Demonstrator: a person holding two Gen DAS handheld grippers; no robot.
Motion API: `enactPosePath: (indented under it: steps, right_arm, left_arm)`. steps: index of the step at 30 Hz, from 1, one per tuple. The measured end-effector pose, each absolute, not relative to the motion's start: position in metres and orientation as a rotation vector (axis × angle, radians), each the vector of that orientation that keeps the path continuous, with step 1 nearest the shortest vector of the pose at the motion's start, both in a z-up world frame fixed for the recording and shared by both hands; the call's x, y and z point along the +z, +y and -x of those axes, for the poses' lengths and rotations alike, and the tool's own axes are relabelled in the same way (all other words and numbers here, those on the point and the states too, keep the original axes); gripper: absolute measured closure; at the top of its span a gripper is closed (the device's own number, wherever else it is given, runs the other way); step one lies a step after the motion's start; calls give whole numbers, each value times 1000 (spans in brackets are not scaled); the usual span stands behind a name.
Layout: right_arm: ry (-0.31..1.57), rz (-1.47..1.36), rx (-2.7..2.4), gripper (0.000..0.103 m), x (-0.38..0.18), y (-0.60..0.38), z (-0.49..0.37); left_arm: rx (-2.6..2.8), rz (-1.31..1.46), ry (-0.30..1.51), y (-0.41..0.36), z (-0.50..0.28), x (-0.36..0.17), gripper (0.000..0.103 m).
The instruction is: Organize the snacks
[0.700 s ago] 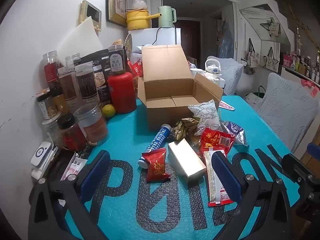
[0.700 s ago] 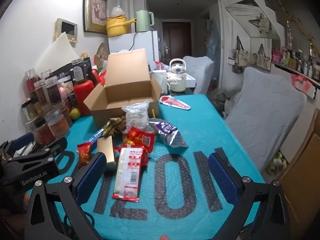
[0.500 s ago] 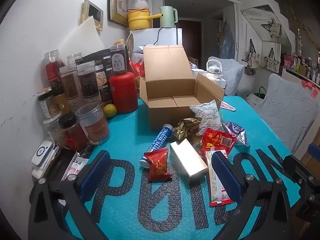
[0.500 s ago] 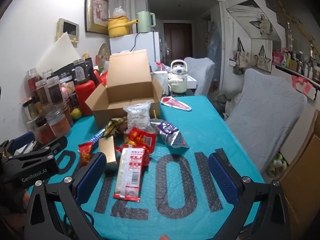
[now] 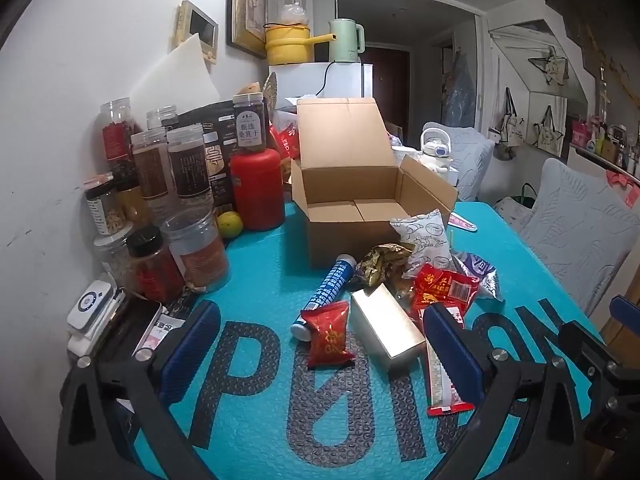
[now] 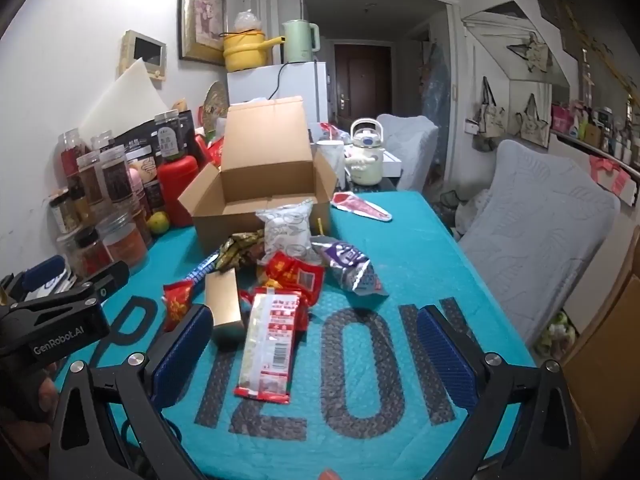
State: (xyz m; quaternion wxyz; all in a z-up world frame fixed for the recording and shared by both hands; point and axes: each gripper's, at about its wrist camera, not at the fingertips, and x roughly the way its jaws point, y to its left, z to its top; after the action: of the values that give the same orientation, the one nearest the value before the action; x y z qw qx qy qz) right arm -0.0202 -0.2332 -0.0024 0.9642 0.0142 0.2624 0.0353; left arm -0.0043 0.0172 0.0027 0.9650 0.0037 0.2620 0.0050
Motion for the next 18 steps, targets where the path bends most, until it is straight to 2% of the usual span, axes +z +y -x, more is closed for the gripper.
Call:
enactPosePath:
  steps: [18]
  right_arm:
    - [526, -27, 73, 0, 0, -228, 19]
  left_arm:
    - [1, -47, 531, 9, 6, 5, 0]
